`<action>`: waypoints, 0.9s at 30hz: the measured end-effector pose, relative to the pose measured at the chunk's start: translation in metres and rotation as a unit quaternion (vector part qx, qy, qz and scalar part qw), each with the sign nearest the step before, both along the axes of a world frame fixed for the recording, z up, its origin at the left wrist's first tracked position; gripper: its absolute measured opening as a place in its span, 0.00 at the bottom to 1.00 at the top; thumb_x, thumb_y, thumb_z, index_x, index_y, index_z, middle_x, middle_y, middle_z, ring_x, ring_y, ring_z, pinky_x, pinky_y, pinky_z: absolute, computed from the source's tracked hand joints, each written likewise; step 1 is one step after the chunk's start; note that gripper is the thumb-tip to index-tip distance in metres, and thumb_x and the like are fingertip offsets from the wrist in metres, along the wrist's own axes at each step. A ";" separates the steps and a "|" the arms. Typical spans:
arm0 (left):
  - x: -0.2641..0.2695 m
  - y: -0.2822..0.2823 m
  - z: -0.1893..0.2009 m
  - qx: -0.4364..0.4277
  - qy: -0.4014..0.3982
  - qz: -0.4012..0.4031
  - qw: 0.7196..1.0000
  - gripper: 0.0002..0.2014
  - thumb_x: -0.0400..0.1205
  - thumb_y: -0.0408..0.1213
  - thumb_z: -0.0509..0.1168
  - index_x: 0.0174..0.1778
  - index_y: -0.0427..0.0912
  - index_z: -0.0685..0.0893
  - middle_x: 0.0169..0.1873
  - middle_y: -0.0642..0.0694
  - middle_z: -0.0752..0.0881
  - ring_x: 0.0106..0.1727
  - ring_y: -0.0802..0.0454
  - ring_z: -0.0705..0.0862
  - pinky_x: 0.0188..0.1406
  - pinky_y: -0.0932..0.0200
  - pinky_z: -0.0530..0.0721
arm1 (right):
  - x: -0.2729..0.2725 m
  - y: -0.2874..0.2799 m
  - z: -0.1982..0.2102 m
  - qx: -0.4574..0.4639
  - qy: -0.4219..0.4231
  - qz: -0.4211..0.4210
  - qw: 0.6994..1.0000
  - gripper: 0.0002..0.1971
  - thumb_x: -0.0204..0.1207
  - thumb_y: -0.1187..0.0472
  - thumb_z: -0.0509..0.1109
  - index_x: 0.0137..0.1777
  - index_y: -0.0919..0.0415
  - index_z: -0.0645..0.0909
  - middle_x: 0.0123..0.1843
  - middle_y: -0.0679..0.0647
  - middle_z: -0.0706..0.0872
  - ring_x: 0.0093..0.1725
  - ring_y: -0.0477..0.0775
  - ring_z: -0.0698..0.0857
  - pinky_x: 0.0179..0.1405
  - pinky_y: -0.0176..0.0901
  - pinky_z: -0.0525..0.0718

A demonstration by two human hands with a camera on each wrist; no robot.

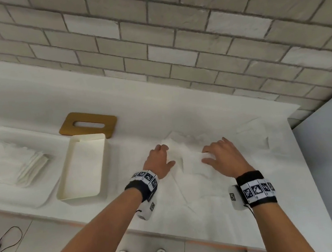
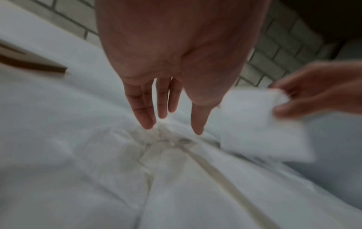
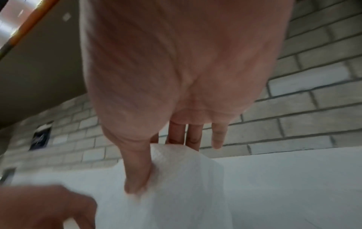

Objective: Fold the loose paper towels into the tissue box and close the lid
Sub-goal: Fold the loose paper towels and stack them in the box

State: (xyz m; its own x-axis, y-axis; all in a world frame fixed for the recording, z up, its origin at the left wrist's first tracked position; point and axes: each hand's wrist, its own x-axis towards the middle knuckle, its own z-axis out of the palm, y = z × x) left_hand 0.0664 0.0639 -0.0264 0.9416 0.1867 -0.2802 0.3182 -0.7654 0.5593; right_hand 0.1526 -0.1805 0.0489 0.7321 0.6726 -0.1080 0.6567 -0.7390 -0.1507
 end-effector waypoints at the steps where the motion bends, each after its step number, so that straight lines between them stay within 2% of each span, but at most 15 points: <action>1: 0.007 -0.002 -0.006 0.006 0.015 -0.002 1.000 0.36 0.86 0.50 0.73 0.87 0.42 0.67 0.80 0.43 0.72 0.79 0.36 0.72 0.77 0.40 0.78 | -0.007 -0.009 0.003 0.051 -0.004 -0.012 0.999 0.12 0.88 0.48 0.74 0.67 0.49 0.88 0.56 0.50 0.92 0.59 0.56 0.88 0.90 0.61 0.63; 2: 0.013 -0.003 -0.011 0.018 0.029 -0.002 0.999 0.40 0.84 0.51 0.75 0.88 0.42 0.64 0.81 0.42 0.70 0.80 0.35 0.70 0.77 0.40 0.77 | -0.014 -0.018 0.007 0.110 -0.003 -0.025 0.994 0.09 0.89 0.49 0.73 0.65 0.48 0.87 0.53 0.47 0.92 0.54 0.53 0.89 0.90 0.61 0.65; 4: 0.023 -0.005 -0.020 0.046 0.043 0.005 0.998 0.43 0.82 0.52 0.78 0.88 0.44 0.64 0.81 0.43 0.69 0.80 0.36 0.69 0.74 0.40 0.78 | -0.031 -0.033 0.019 0.225 0.022 -0.062 0.972 0.06 0.92 0.50 0.71 0.62 0.48 0.86 0.53 0.40 0.91 0.50 0.46 0.88 0.83 0.51 0.74; 5: 0.027 -0.005 -0.023 0.054 0.046 0.007 0.997 0.42 0.81 0.52 0.79 0.87 0.46 0.67 0.79 0.44 0.71 0.80 0.37 0.69 0.74 0.40 0.77 | -0.039 -0.040 0.026 0.272 0.039 -0.089 0.957 0.05 0.92 0.51 0.70 0.61 0.48 0.86 0.53 0.38 0.92 0.51 0.45 0.88 0.73 0.42 0.79; 7: 0.034 -0.006 -0.028 0.059 0.046 0.009 0.997 0.39 0.79 0.52 0.80 0.84 0.47 0.72 0.76 0.44 0.73 0.79 0.38 0.69 0.73 0.40 0.77 | -0.055 -0.050 0.038 0.349 0.056 -0.146 0.924 0.04 0.93 0.52 0.69 0.59 0.48 0.86 0.51 0.38 0.92 0.51 0.44 0.89 0.51 0.30 0.80; 10: 0.039 -0.008 -0.035 0.032 0.021 0.028 0.999 0.31 0.82 0.50 0.78 0.80 0.46 0.79 0.72 0.42 0.75 0.76 0.38 0.71 0.70 0.41 0.77 | -0.066 -0.061 0.030 0.419 0.062 -0.224 0.878 0.04 0.93 0.53 0.69 0.56 0.48 0.85 0.43 0.38 0.89 0.43 0.43 0.86 0.40 0.30 0.77; 13: 0.033 -0.005 -0.029 -0.032 -0.064 0.067 0.995 0.15 0.86 0.45 0.75 0.66 0.44 0.91 0.60 0.41 0.84 0.65 0.38 0.81 0.66 0.42 0.81 | -0.067 -0.058 0.010 0.437 0.076 -0.279 0.852 0.04 0.93 0.52 0.68 0.59 0.45 0.85 0.48 0.38 0.92 0.48 0.43 0.89 0.44 0.40 0.82; 15: 0.023 0.000 -0.010 -0.086 -0.133 0.093 0.983 0.09 0.86 0.44 0.75 0.56 0.42 0.94 0.51 0.44 0.89 0.54 0.42 0.86 0.60 0.46 0.84 | -0.070 -0.047 0.002 0.435 0.086 -0.279 0.852 0.05 0.93 0.52 0.68 0.61 0.44 0.86 0.51 0.38 0.93 0.51 0.44 0.91 0.49 0.45 0.87; 17: 0.008 0.012 0.019 -0.128 -0.183 0.113 0.968 0.07 0.86 0.44 0.75 0.50 0.45 0.94 0.42 0.51 0.91 0.46 0.48 0.89 0.52 0.54 0.84 | -0.077 -0.028 0.003 0.428 0.108 -0.261 0.859 0.07 0.93 0.52 0.68 0.66 0.41 0.84 0.53 0.36 0.93 0.53 0.43 0.91 0.51 0.39 0.88; 19: -0.010 0.031 0.051 -0.143 -0.222 0.123 0.957 0.05 0.86 0.44 0.76 0.46 0.48 0.92 0.35 0.56 0.90 0.40 0.50 0.89 0.46 0.56 0.84 | -0.088 -0.002 0.013 0.419 0.136 -0.231 0.867 0.17 0.92 0.53 0.69 0.76 0.33 0.76 0.53 0.38 0.92 0.53 0.46 0.91 0.47 0.31 0.84; 21: -0.032 0.058 0.083 -0.152 -0.268 0.151 0.939 0.04 0.84 0.43 0.78 0.47 0.49 0.90 0.36 0.54 0.91 0.37 0.52 0.89 0.42 0.53 0.88 | -0.103 0.029 0.027 0.408 0.167 -0.182 0.879 0.30 0.92 0.58 0.68 0.86 0.29 0.65 0.54 0.38 0.90 0.50 0.40 0.89 0.47 0.26 0.81; 22: -0.046 0.074 0.100 -0.149 -0.294 0.169 0.929 0.06 0.84 0.42 0.79 0.50 0.49 0.88 0.38 0.54 0.91 0.37 0.54 0.89 0.41 0.54 0.88 | -0.111 0.046 0.033 0.402 0.181 -0.149 0.885 0.31 0.92 0.61 0.68 0.87 0.30 0.64 0.55 0.34 0.89 0.51 0.37 0.88 0.51 0.24 0.80; 24: -0.075 0.108 0.130 -0.127 -0.347 0.186 0.910 0.15 0.83 0.40 0.79 0.60 0.51 0.82 0.44 0.55 0.90 0.39 0.55 0.88 0.40 0.61 0.88 | -0.128 0.084 0.044 0.386 0.193 -0.077 0.899 0.27 0.92 0.65 0.67 0.83 0.35 0.73 0.59 0.27 0.87 0.55 0.32 0.86 0.59 0.22 0.76; 25: -0.089 0.127 0.144 -0.118 -0.368 0.185 0.903 0.19 0.83 0.39 0.79 0.65 0.52 0.78 0.48 0.53 0.90 0.40 0.56 0.89 0.42 0.62 0.88 | -0.135 0.105 0.048 0.380 0.195 -0.048 0.903 0.23 0.92 0.65 0.67 0.78 0.37 0.78 0.59 0.28 0.87 0.55 0.33 0.86 0.60 0.25 0.76; 27: -0.117 0.167 0.167 -0.080 -0.384 0.184 0.901 0.24 0.84 0.37 0.77 0.69 0.59 0.72 0.51 0.45 0.90 0.41 0.49 0.90 0.47 0.54 0.91 | -0.147 0.149 0.054 0.391 0.202 -0.013 0.898 0.15 0.92 0.63 0.68 0.70 0.42 0.85 0.60 0.33 0.90 0.60 0.35 0.88 0.62 0.31 0.79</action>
State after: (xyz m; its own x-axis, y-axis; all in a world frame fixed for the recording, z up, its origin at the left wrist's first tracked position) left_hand -0.0506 0.2312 0.1404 0.7523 0.5404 0.3769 0.0052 -0.5768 0.8168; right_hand 0.0052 -0.0318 0.1025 0.7556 0.6422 0.1291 0.4160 -0.3183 -0.8518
